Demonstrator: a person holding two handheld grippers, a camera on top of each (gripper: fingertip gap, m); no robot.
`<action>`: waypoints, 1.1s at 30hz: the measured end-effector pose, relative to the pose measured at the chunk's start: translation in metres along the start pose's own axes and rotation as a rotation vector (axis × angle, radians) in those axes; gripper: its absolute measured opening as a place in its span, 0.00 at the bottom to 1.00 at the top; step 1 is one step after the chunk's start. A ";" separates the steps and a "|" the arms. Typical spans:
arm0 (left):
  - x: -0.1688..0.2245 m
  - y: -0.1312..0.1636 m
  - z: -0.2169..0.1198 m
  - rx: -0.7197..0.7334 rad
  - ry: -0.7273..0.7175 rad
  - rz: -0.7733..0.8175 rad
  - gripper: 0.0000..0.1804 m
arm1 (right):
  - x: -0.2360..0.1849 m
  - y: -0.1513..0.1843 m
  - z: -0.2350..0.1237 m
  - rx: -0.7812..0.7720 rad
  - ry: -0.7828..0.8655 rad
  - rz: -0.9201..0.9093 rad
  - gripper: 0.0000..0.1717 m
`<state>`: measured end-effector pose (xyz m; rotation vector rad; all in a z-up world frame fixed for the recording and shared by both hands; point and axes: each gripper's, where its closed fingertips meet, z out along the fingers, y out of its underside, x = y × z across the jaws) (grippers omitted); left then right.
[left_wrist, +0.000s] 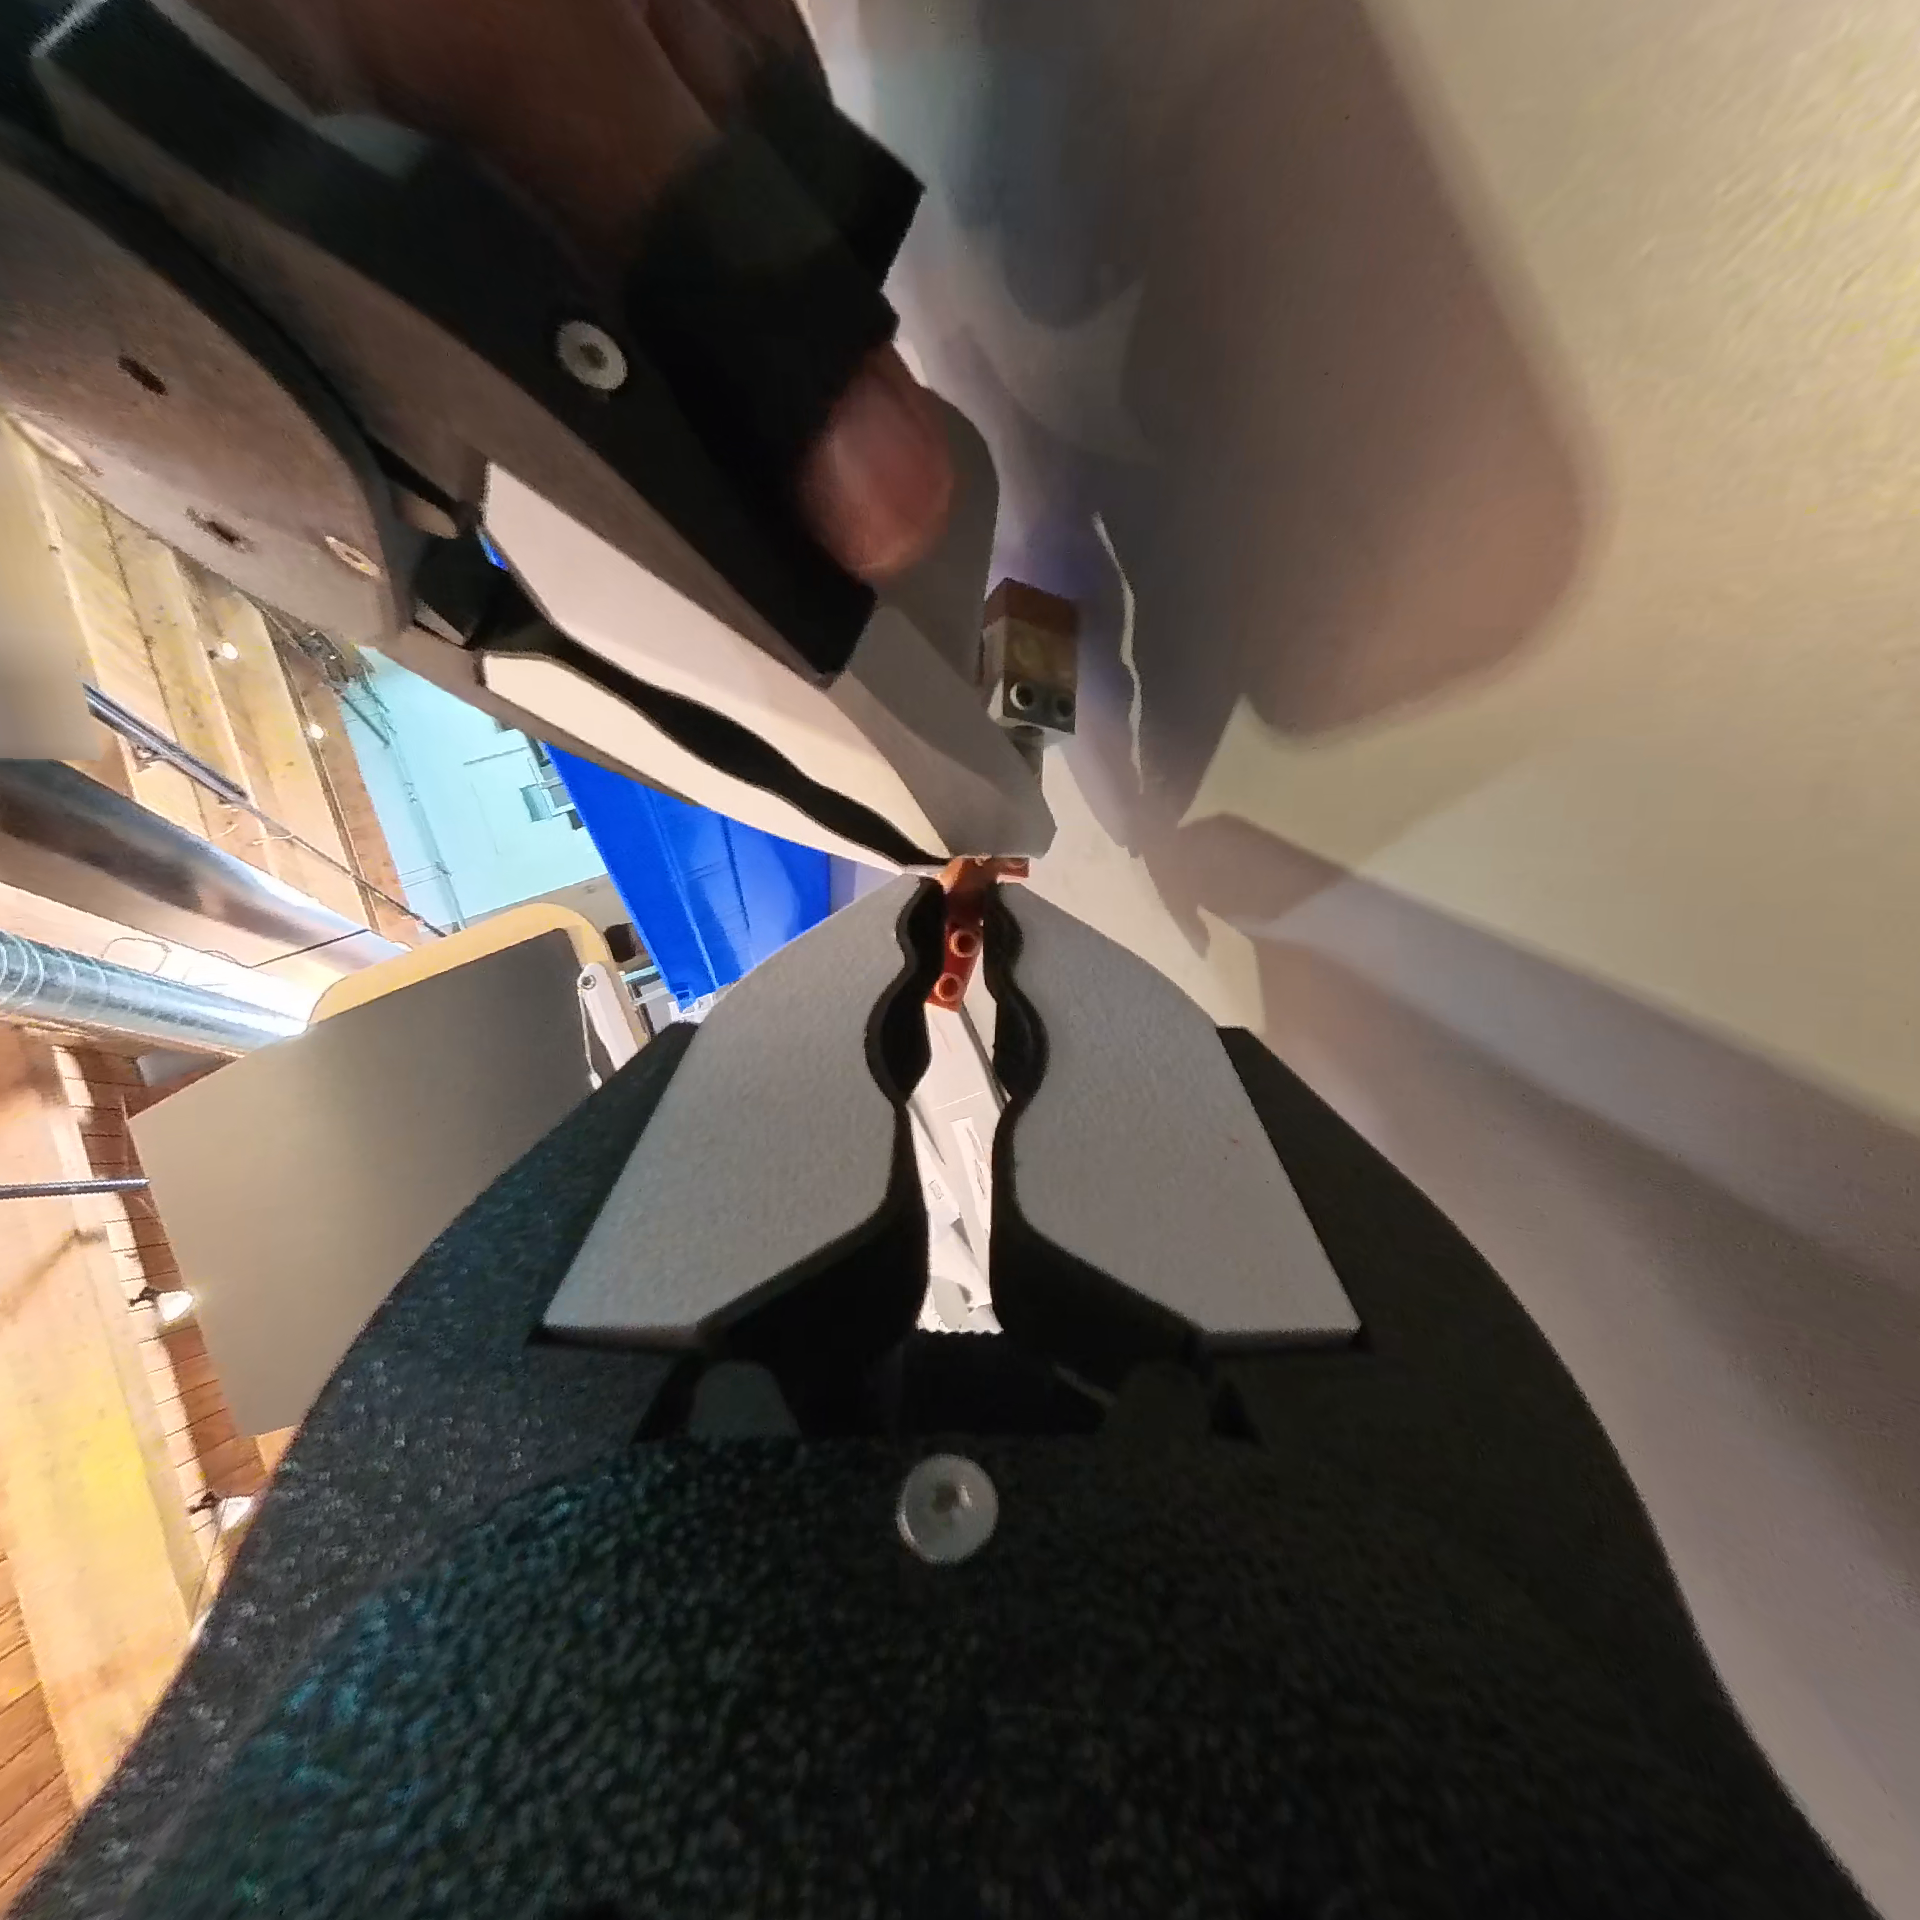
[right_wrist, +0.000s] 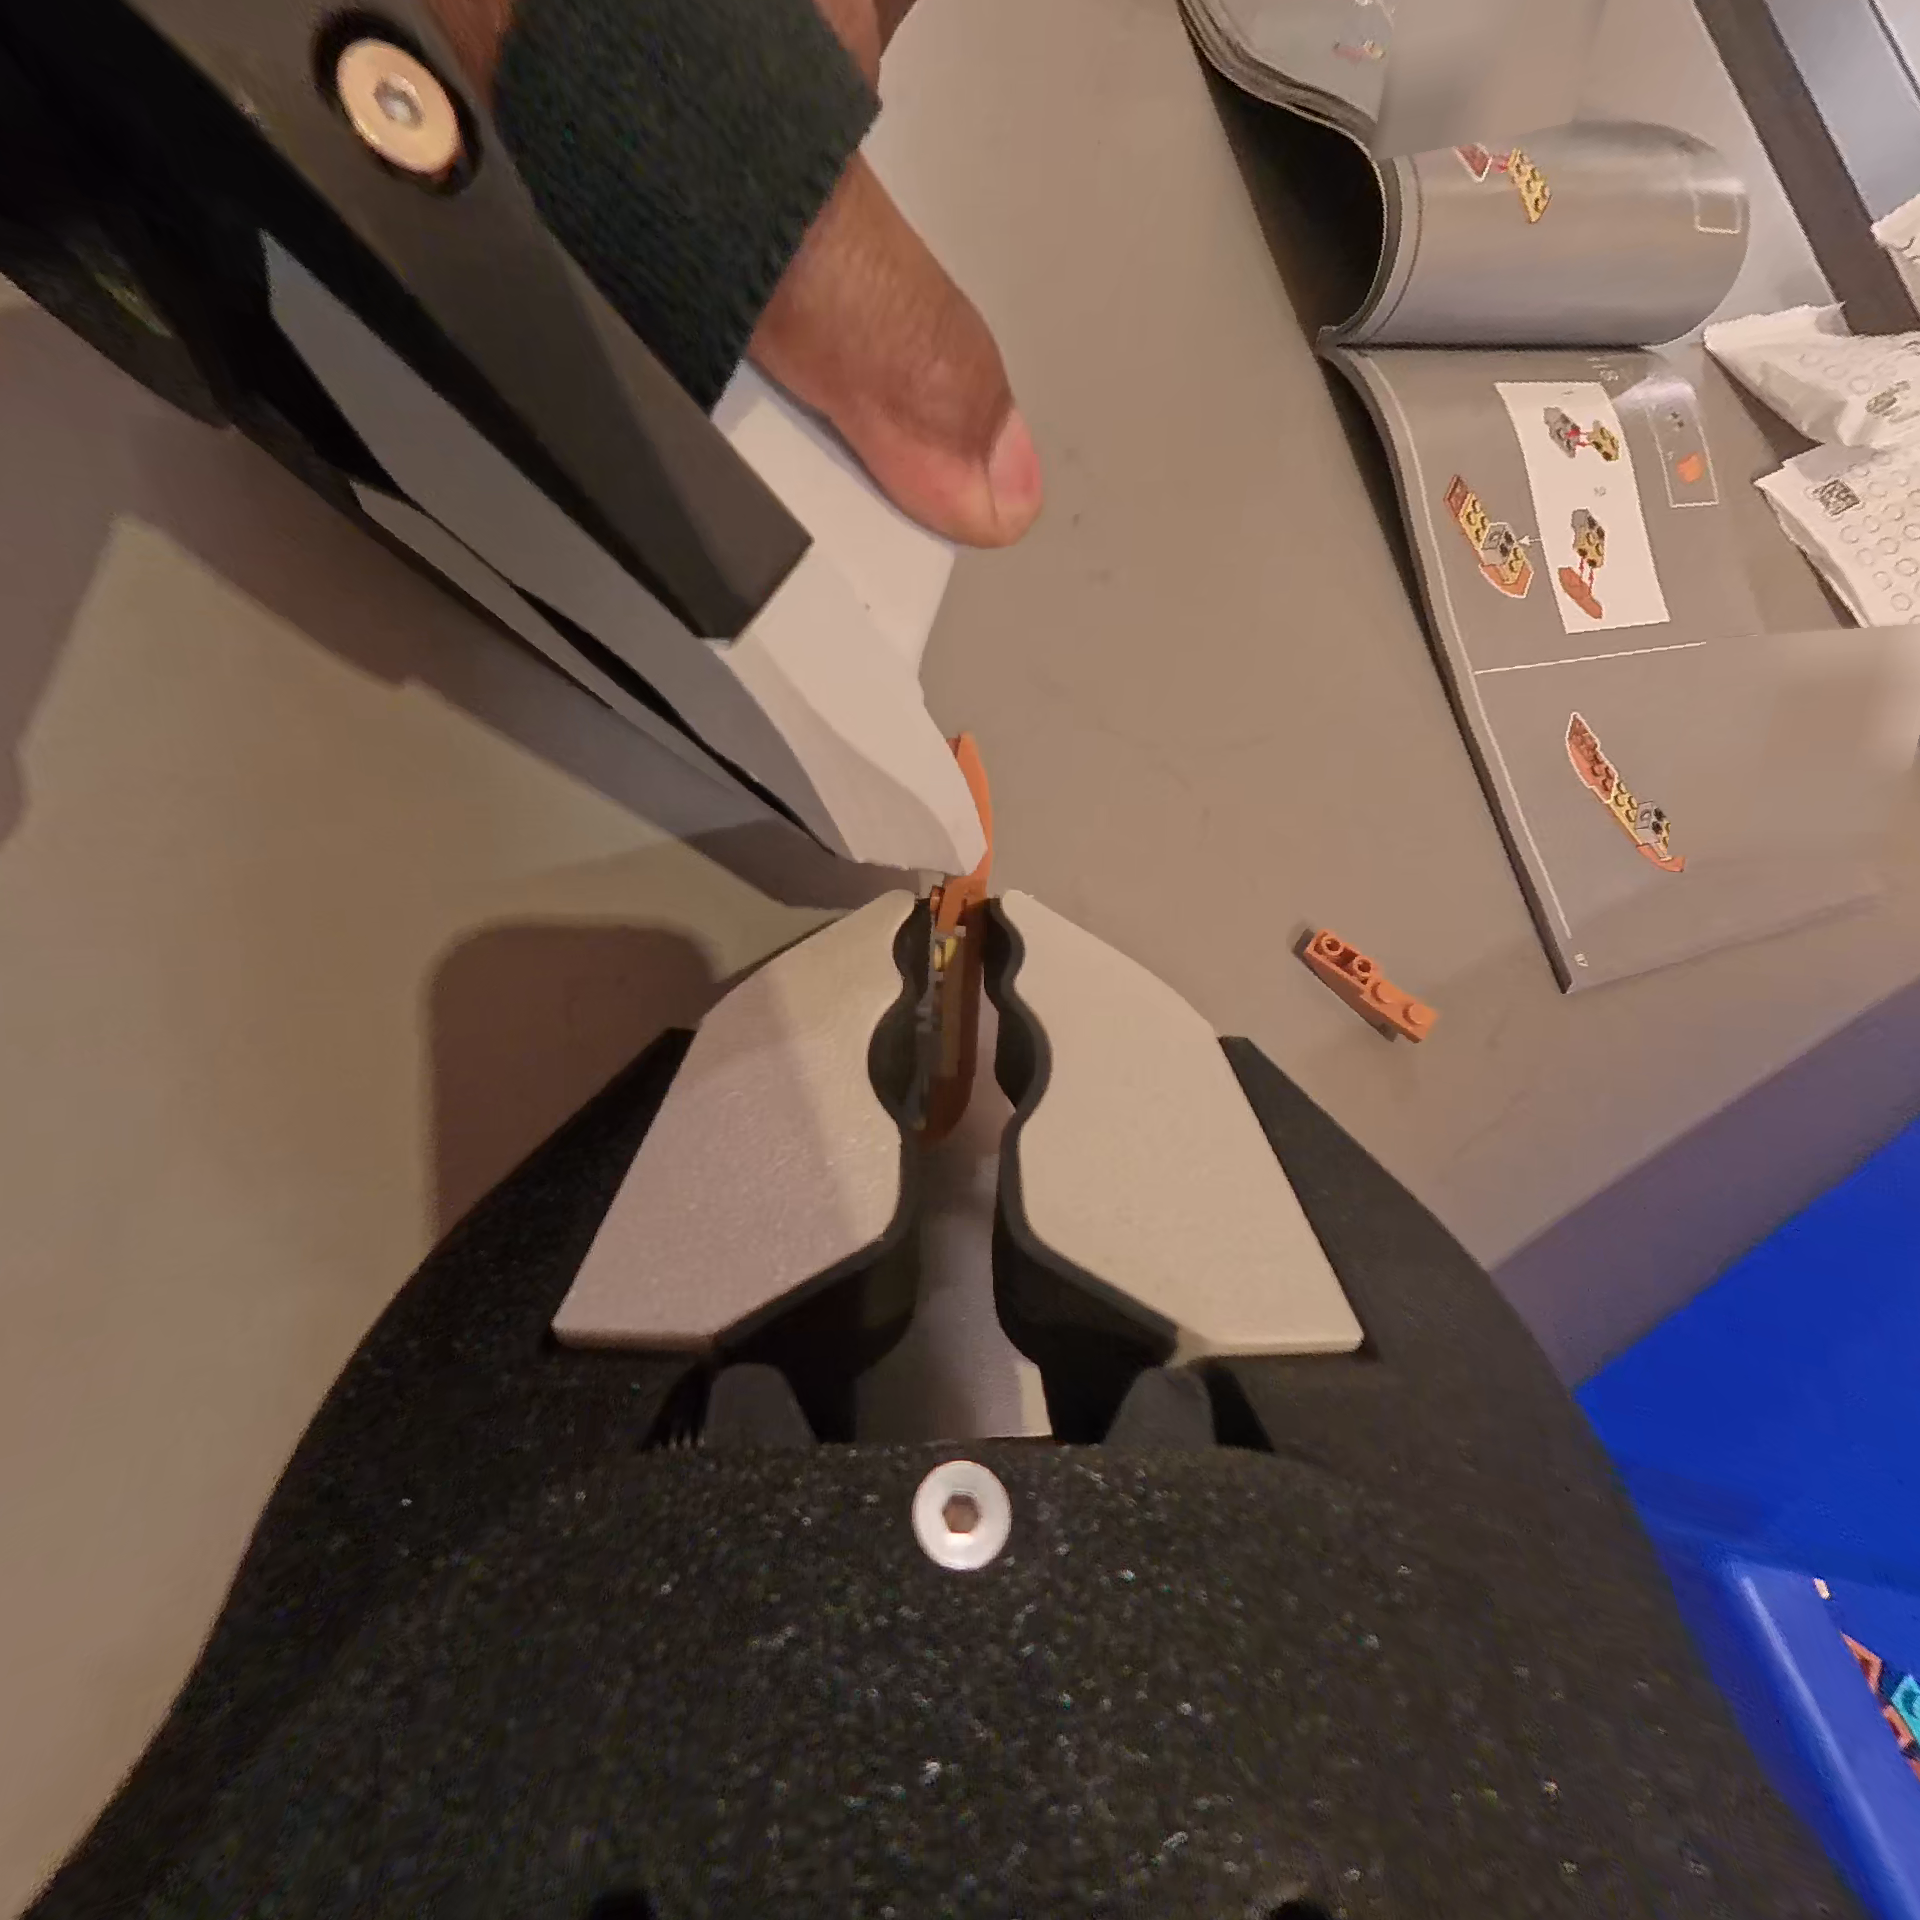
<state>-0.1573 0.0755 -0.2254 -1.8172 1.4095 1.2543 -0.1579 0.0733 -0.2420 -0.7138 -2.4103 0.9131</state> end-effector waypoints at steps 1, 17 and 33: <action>0.000 0.000 0.000 0.000 -0.001 -0.001 0.04 | 0.000 0.000 0.000 -0.002 0.003 -0.005 0.05; -0.008 0.003 -0.001 0.005 -0.042 -0.027 0.04 | 0.007 -0.007 -0.006 0.033 0.047 -0.048 0.05; -0.014 0.002 -0.004 -0.038 -0.093 0.005 0.00 | 0.012 -0.016 -0.012 0.092 0.079 -0.037 0.05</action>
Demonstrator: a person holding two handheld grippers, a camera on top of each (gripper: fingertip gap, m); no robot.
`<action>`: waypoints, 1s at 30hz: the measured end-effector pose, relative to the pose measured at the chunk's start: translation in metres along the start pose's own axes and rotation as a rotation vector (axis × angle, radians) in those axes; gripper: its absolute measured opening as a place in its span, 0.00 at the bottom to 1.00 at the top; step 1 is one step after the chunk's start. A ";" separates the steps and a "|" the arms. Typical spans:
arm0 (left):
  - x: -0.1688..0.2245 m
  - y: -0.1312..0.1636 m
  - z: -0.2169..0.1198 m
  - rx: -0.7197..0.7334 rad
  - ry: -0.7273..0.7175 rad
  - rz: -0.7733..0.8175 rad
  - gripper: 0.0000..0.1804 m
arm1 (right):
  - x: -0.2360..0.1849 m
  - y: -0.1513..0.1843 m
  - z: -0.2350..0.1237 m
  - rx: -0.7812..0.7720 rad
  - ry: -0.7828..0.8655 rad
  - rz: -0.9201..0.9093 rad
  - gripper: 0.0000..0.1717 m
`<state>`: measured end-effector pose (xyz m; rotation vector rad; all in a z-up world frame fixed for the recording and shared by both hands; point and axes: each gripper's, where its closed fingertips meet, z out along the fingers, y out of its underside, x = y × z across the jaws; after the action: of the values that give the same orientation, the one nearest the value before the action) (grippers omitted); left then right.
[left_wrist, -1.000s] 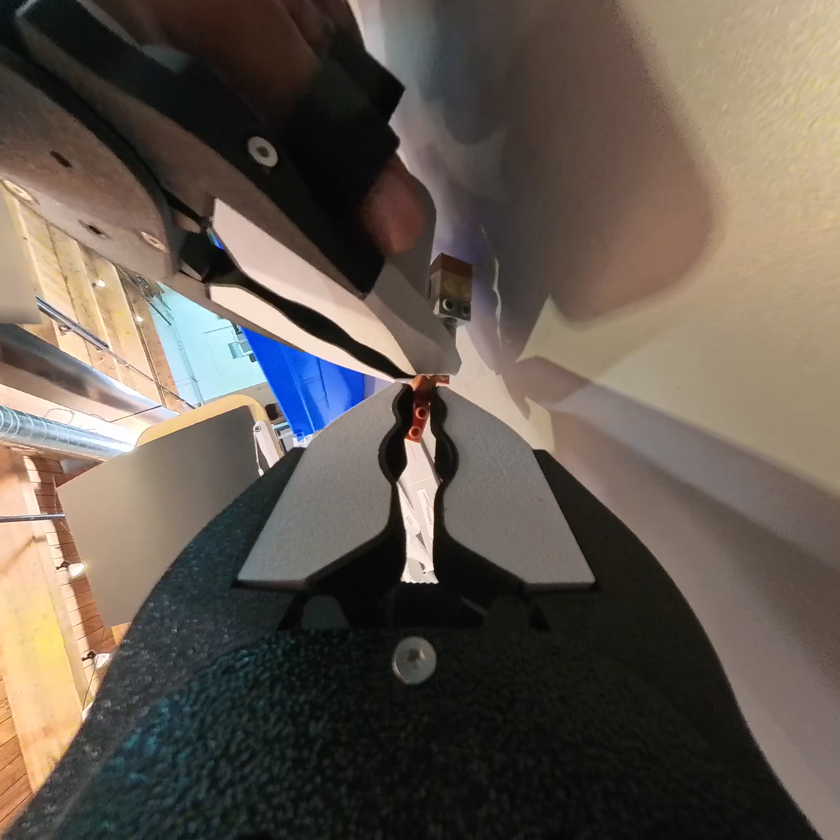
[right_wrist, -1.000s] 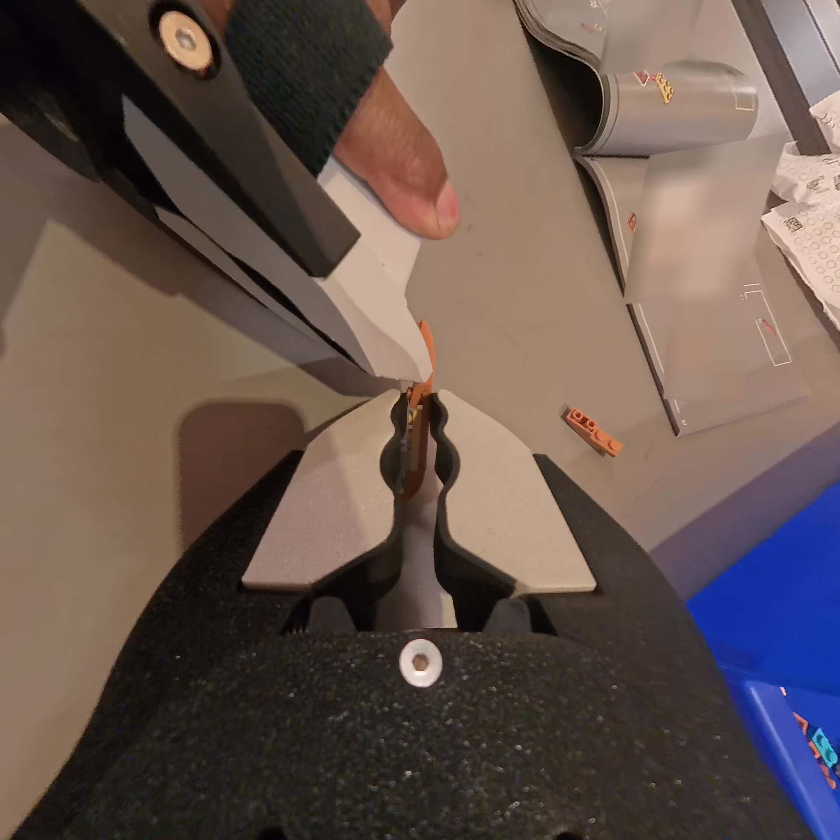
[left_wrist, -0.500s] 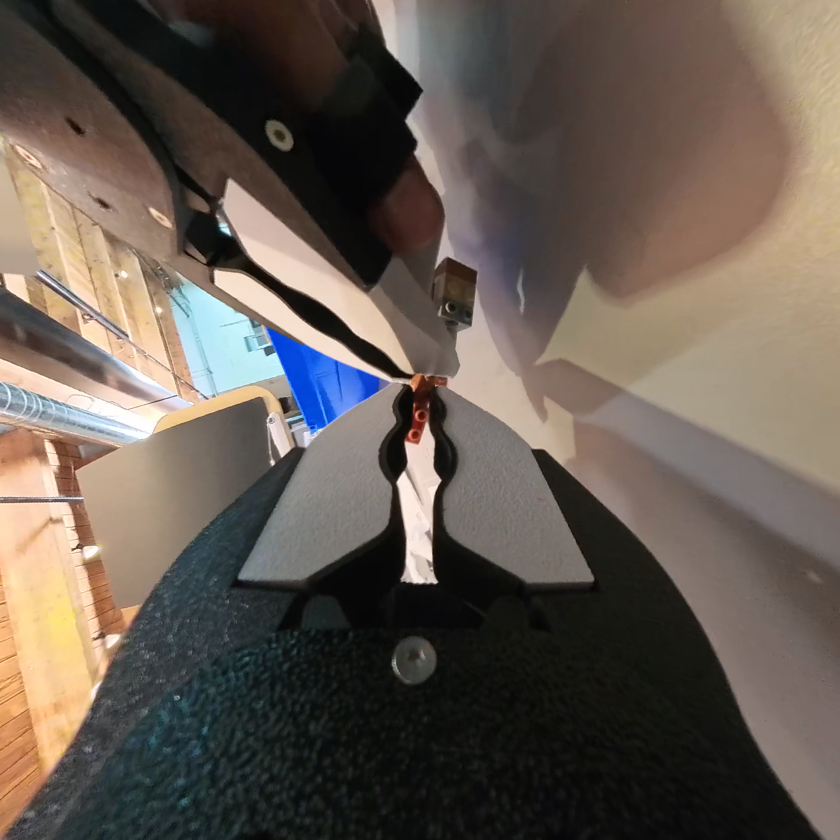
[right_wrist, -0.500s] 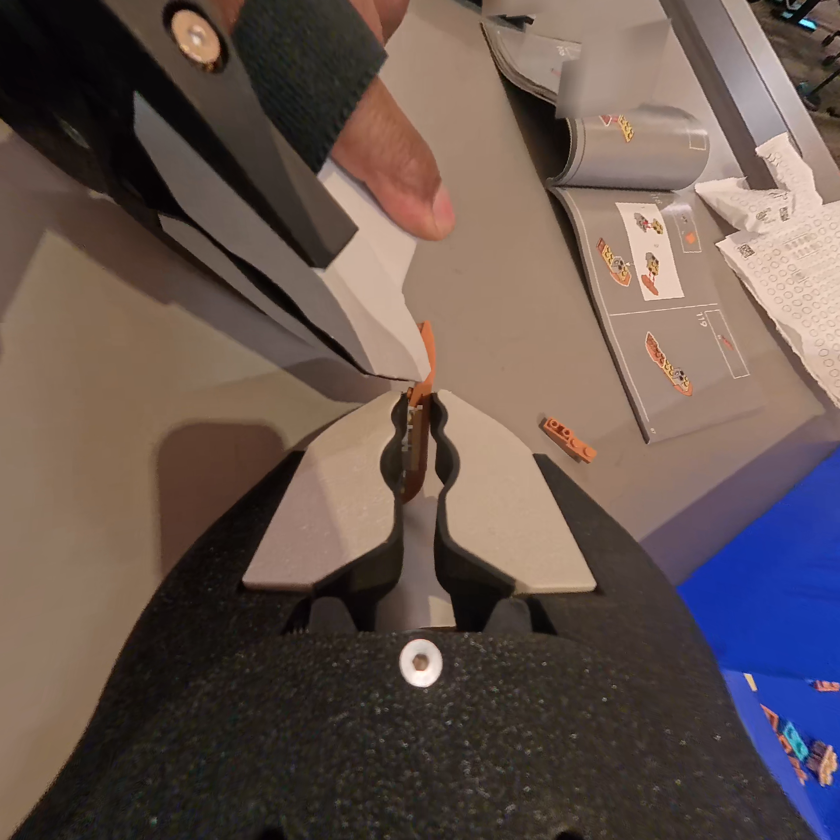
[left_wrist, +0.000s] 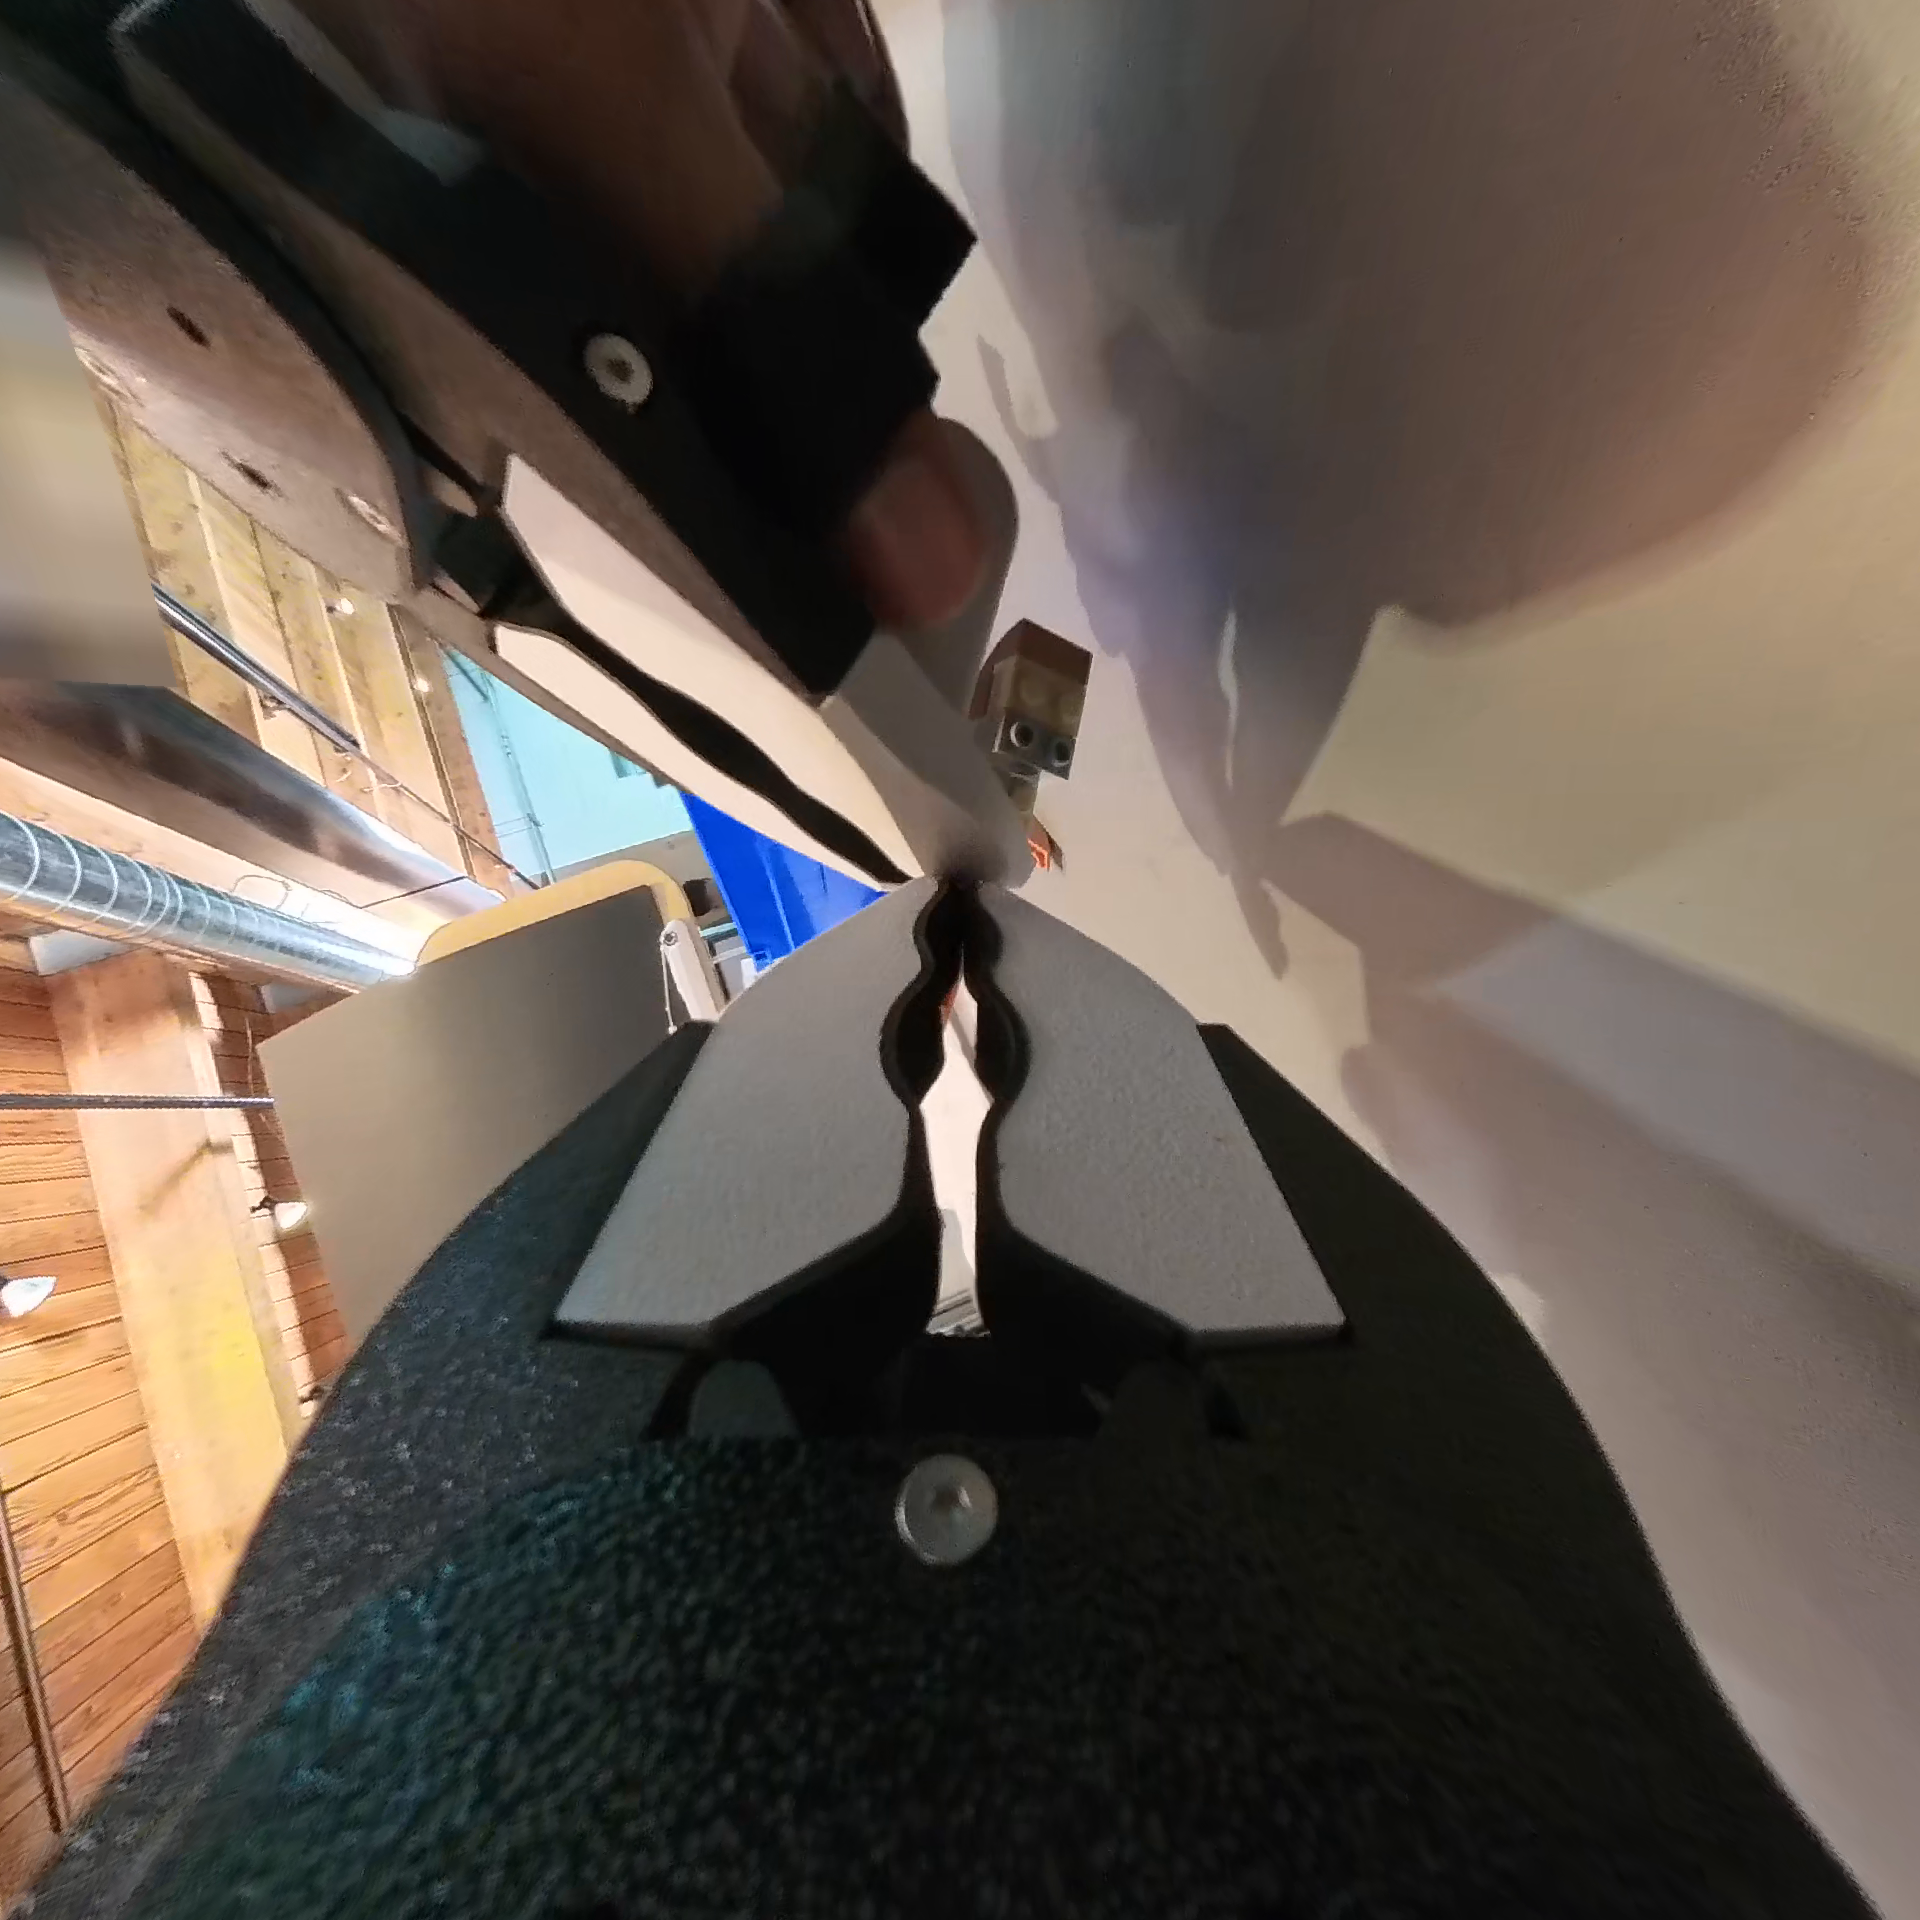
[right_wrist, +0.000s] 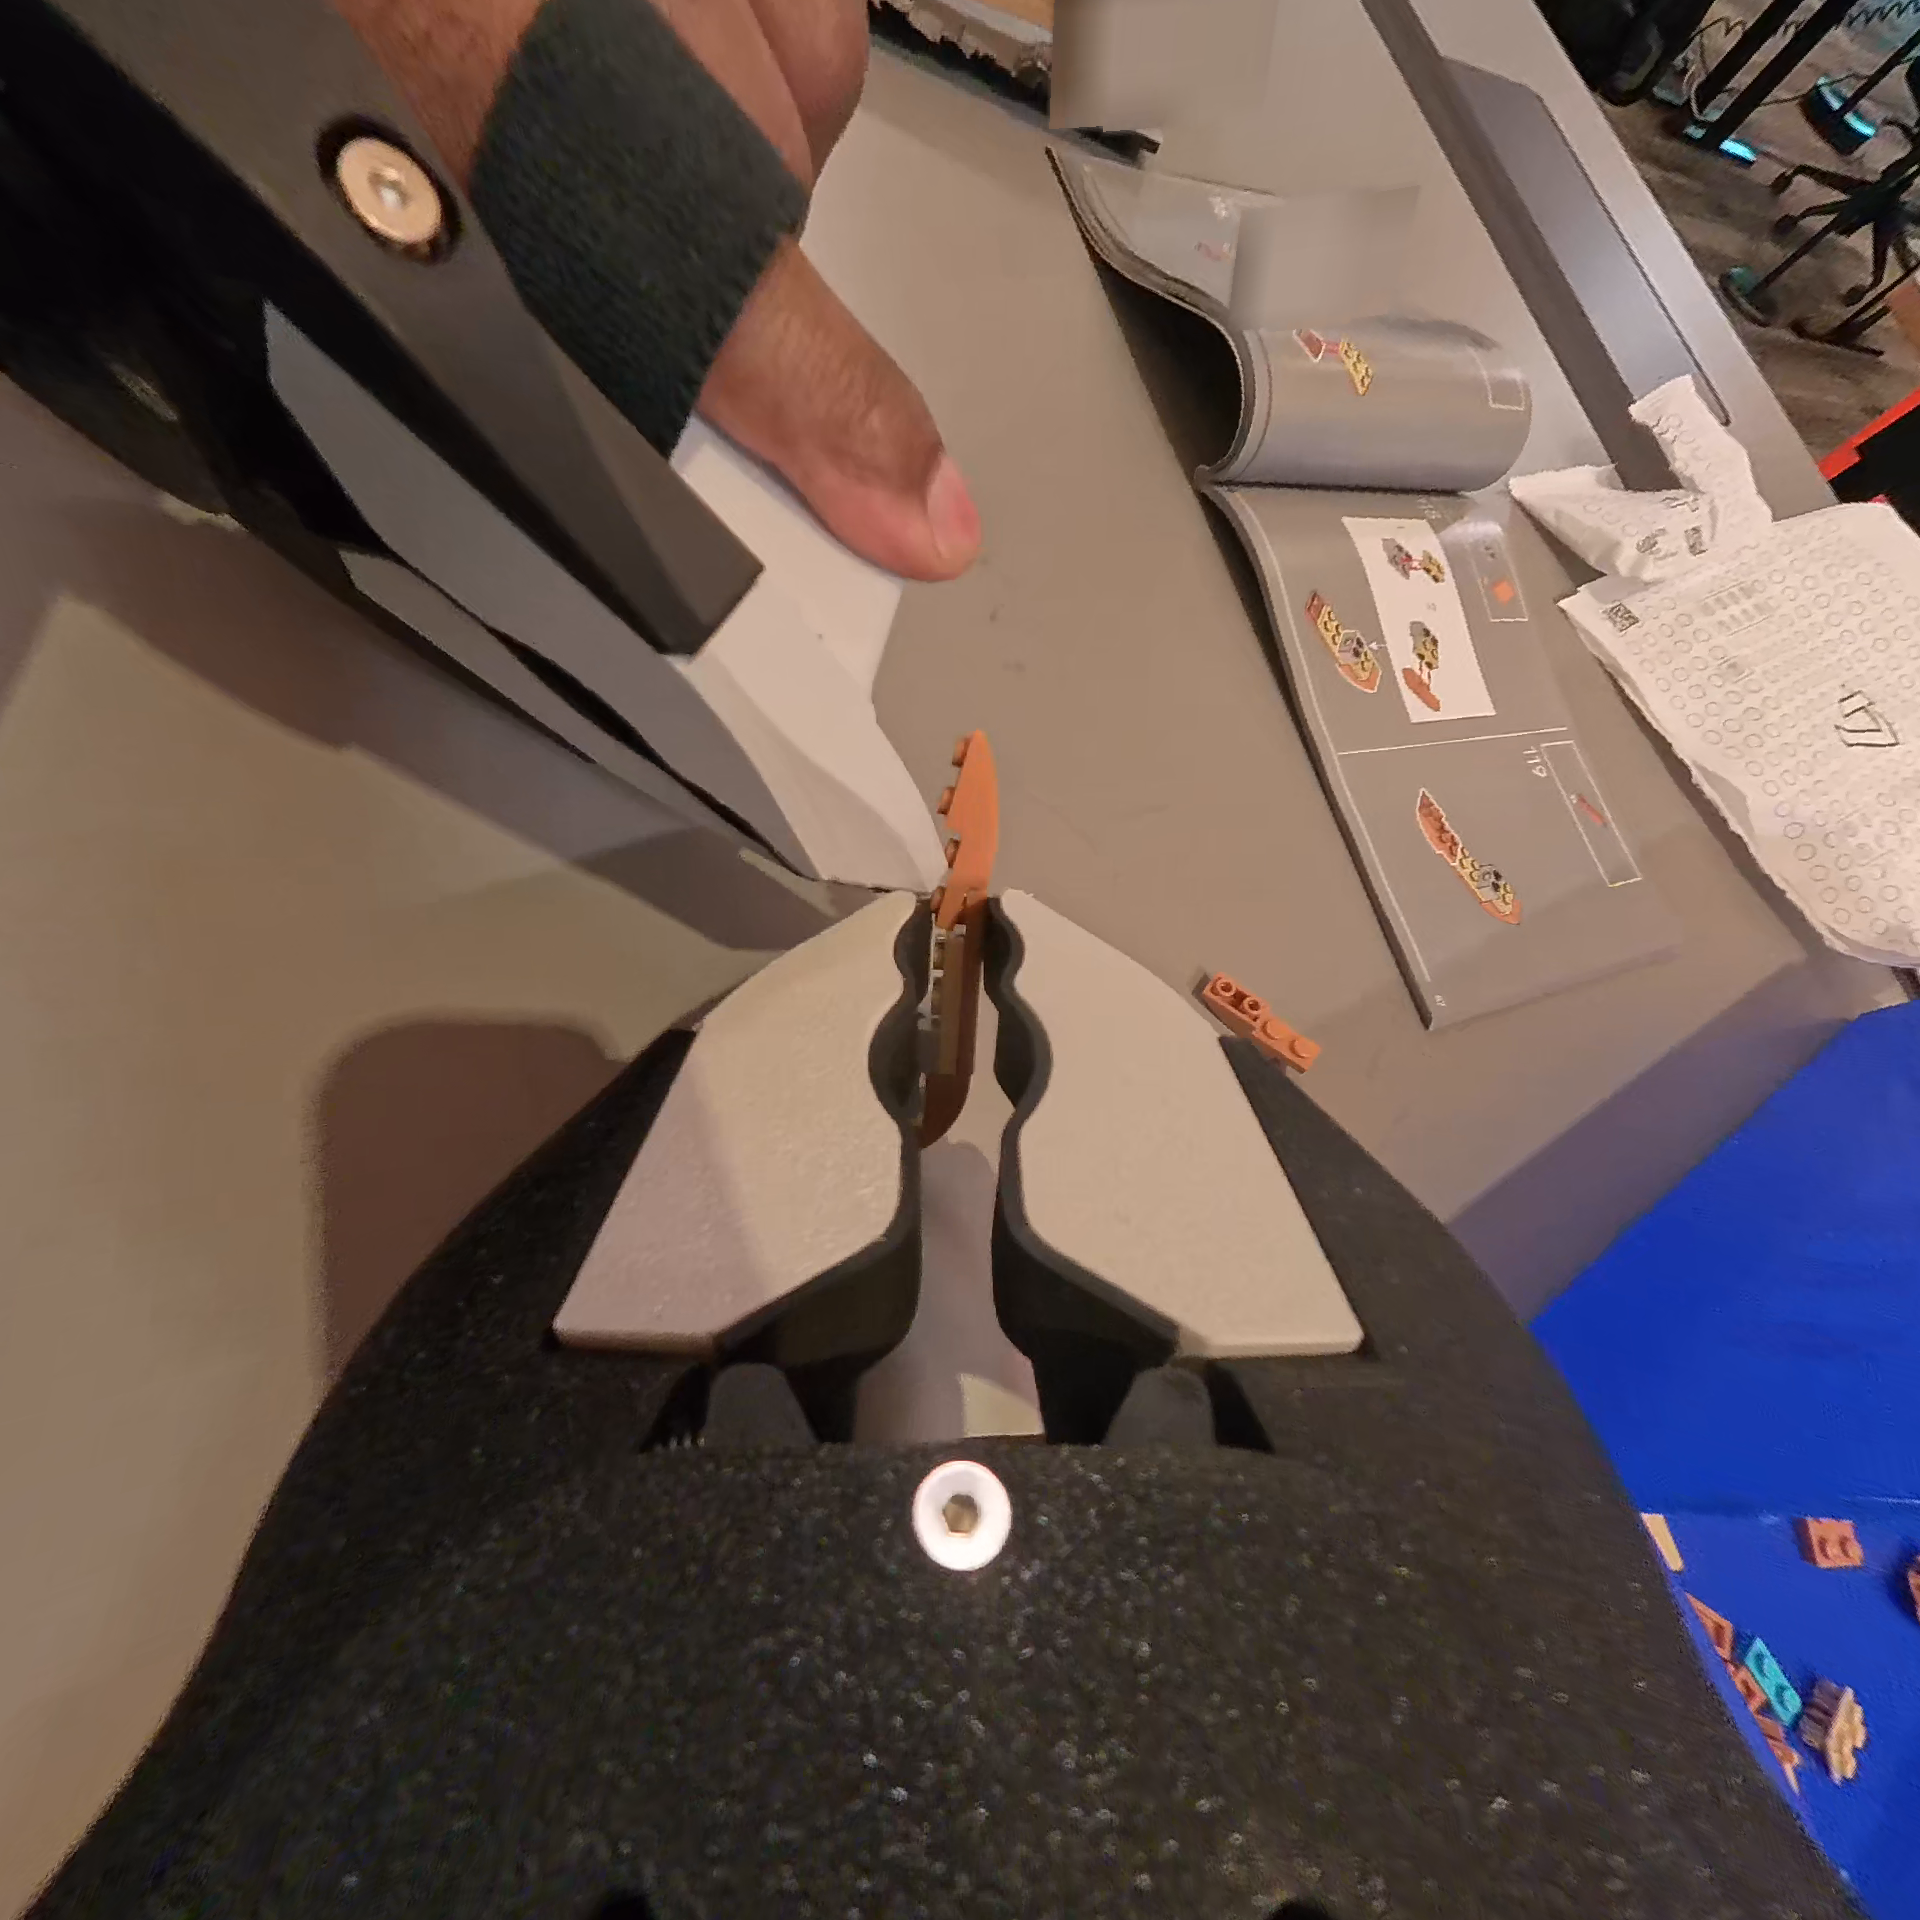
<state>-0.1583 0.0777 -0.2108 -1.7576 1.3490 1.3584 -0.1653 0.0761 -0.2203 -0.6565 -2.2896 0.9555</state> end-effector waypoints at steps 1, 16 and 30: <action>0.000 0.000 0.000 0.004 0.000 -0.004 0.00 | 0.000 0.000 0.000 -0.003 0.005 -0.007 0.05; -0.012 0.012 -0.008 0.311 0.225 -0.629 0.11 | -0.001 -0.012 -0.007 0.073 -0.009 -0.045 0.05; -0.021 0.009 -0.006 0.221 0.061 -0.480 0.06 | 0.007 -0.012 -0.010 0.089 0.027 -0.007 0.06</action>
<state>-0.1639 0.0771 -0.1878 -1.8261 0.9736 0.8666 -0.1669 0.0777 -0.2029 -0.6190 -2.2106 1.0325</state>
